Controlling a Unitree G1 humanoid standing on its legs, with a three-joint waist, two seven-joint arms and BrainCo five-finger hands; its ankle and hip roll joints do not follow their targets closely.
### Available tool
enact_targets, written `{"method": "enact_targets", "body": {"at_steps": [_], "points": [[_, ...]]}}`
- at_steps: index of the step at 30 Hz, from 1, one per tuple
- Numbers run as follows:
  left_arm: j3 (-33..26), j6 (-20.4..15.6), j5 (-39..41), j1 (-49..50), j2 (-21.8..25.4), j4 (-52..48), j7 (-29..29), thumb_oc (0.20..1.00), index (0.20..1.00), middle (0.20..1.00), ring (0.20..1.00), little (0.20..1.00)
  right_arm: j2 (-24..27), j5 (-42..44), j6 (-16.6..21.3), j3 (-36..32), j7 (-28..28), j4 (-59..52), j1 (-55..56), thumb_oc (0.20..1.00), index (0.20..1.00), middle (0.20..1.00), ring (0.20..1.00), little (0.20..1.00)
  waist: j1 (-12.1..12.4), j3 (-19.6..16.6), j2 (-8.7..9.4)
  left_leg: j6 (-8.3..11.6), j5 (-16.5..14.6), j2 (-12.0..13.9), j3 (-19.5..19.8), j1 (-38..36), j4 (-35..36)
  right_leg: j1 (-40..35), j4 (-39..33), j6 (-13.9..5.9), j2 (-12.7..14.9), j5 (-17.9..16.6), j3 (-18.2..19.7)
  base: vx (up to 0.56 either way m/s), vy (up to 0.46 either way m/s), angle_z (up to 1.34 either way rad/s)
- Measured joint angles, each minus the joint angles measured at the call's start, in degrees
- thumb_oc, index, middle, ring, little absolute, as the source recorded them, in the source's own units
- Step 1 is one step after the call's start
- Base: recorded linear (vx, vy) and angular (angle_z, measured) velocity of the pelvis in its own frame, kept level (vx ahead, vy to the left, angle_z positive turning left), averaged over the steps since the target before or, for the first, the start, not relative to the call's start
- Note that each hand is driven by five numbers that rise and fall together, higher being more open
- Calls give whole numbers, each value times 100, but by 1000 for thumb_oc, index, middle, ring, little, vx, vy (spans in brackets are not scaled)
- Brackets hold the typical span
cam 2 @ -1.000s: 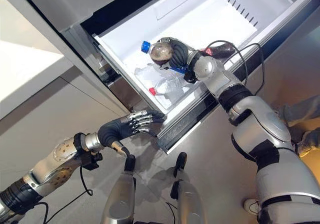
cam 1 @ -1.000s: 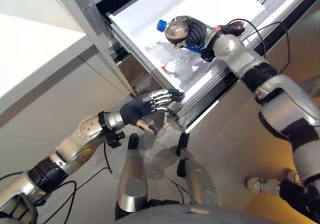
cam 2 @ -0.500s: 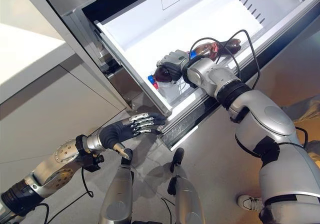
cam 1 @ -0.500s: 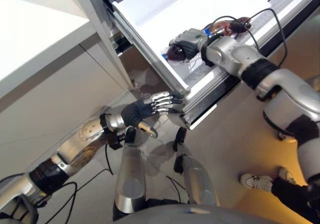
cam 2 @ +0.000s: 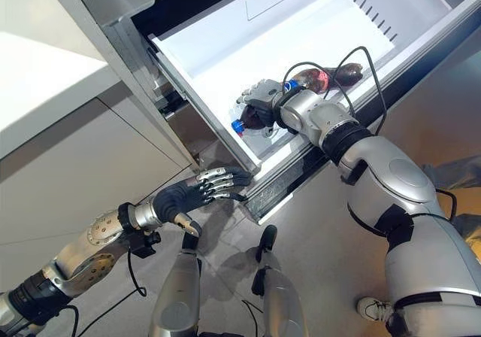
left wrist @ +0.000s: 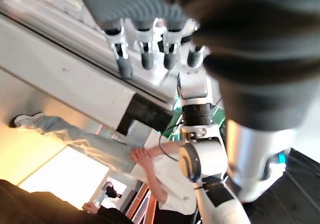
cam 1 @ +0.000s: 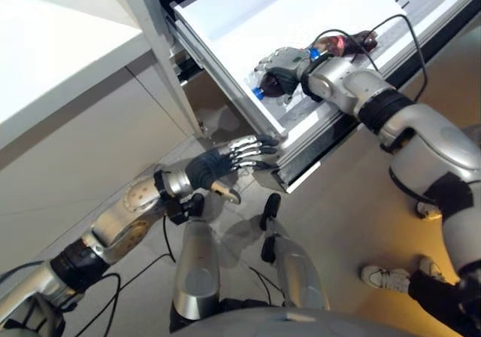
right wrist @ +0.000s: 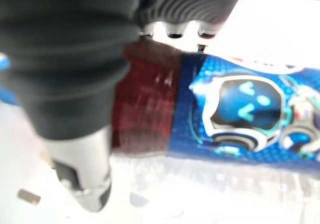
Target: Take the drinks into the refrigerator
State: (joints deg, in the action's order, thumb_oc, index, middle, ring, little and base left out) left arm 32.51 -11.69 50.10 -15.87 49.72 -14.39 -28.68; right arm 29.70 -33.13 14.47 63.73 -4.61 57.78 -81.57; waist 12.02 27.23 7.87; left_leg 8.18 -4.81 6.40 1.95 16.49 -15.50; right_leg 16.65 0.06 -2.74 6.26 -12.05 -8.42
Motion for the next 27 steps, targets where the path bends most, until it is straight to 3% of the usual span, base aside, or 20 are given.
{"method": "enact_targets", "body": {"at_steps": [5, 9, 11, 12, 15, 17, 18, 19, 20, 21, 22, 23, 27], "points": [[-3, 4, 1, 5, 7, 1, -64, 1000, 1000, 1000, 1000, 1000, 13, 7, 29, 7, -102, -1, 10, 1000, 1000, 1000, 1000, 1000, 2, -5, 1, -9, 7, -18, -4, -72, 11, -66, -1, -6, 17, -5, 6, 8, 1, -1], [-127, 32, 4, 60, 25, 12, -165, 1000, 1000, 1000, 1000, 1000, 462, 205, 73, 8, -266, -911, 6, 1000, 1000, 1000, 1000, 1000, -5, -29, 1, -7, 37, -18, -39, -192, 121, -110, -4, -6, 14, -7, 37, 25, -3, -3], [-315, 79, 5, 196, 35, 12, -186, 1000, 1000, 1000, 1000, 1000, 892, 380, 118, 19, -393, -1642, -18, 1000, 1000, 1000, 1000, 1000, -41, -35, 7, -10, 47, -17, -73, -323, 201, -205, -29, -6, 13, -7, 52, 21, -5, -5], [-492, 126, 6, 327, 53, 29, -216, 1000, 1000, 1000, 1000, 1000, 1376, 530, 178, 46, -457, -2288, -103, 1000, 1000, 1000, 1000, 1000, -10, -42, 13, -11, 48, -17, -118, -408, 252, -250, -32, -7, 11, -6, 91, 24, -9, -12], [-609, 139, 5, 517, 154, 29, -227, 1000, 1000, 1000, 1000, 1000, 1698, 843, 183, 97, -513, -2540, -426, 1000, 1000, 1000, 1000, 1000, -94, -177, 132, -22, 52, -17, -223, -627, 379, -368, -58, -12, 13, -2, 166, 66, -4, -14], [-794, 150, 6, 649, 180, 26, -260, 1000, 1000, 1000, 1000, 1000, 2326, 1153, 258, 155, -582, -3260, -631, 1000, 1000, 1000, 1000, 1000, -194, -265, 219, -26, 62, -14, -237, -754, 449, -458, -104, -16, 0, 0, 171, 103, 3, -5], [-934, 171, 5, 780, 183, 14, -281, 1000, 1000, 1000, 1000, 1000, 2999, 1341, 293, 118, -609, -3969, -704, 1000, 1000, 1000, 1000, 1000, -212, -308, 255, -27, 66, -8, -283, -911, 530, -579, -138, -17, -10, 1, 198, 85, 9, -12], [-975, 173, 5, 867, 193, 20, -277, 1000, 1000, 1000, 1000, 1000, 3166, 1418, 330, 80, -603, -4134, -696, 1000, 1000, 1000, 1000, 1000, -206, -350, 277, -29, 67, -8, -314, -984, 576, -627, -160, -18, -9, 2, 211, 92, 19, -27], [-1001, 201, -5, 1061, 227, 21, -284, 1000, 1000, 1000, 1000, 1000, 3308, 1519, 330, -13, -618, -4262, -628, 1000, 1000, 1000, 1000, 1000, -358, -535, 369, -39, 64, -10, -437, -1171, 675, -700, -188, -34, -11, 9, 303, 146, 24, -25], [-1180, 215, -89, 1187, 143, -11, -345, 1000, 1000, 1000, 1000, 1000, 4046, 1601, 347, -68, -693, -5088, -598, 1000, 1000, 1000, 1000, 1000, -305, -552, 375, -46, 76, -23, -456, -1263, 754, -774, -194, -56, -3, 19, 330, 93, 19, -25], [-1296, 216, -106, 1338, 142, 5, -338, 1000, 1000, 1000, 1000, 1000, 4358, 1717, 406, -154, -708, -5393, -585, 1000, 1000, 1000, 1000, 1000, -376, -614, 406, -52, 81, -20, -486, -1329, 794, -798, -203, -57, -5, 20, 331, 123, 23, -13], [-1483, 233, -148, 1604, 130, 18, -342, 1000, 1000, 1000, 1000, 1000, 4738, 1993, 552, -670, -703, -5727, -226, 1000, 1000, 1000, 1000, 1000, -471, -685, 434, -58, 84, -25, -517, -1489, 892, -931, -251, -73, -4, 33, 342, 70, 18, -9], [-1643, 239, -213, 2130, -14, 43, -437, 1000, 1000, 1000, 1000, 1000, 5257, 2318, 612, -1804, -651, -5984, 1366, 1000, 1000, 1000, 1000, 1000, -756, -1100, 369, -104, 73, -52, -664, -1825, 1091, -1145, -382, -155, 12, 129, 425, 71, 22, -12]]}}
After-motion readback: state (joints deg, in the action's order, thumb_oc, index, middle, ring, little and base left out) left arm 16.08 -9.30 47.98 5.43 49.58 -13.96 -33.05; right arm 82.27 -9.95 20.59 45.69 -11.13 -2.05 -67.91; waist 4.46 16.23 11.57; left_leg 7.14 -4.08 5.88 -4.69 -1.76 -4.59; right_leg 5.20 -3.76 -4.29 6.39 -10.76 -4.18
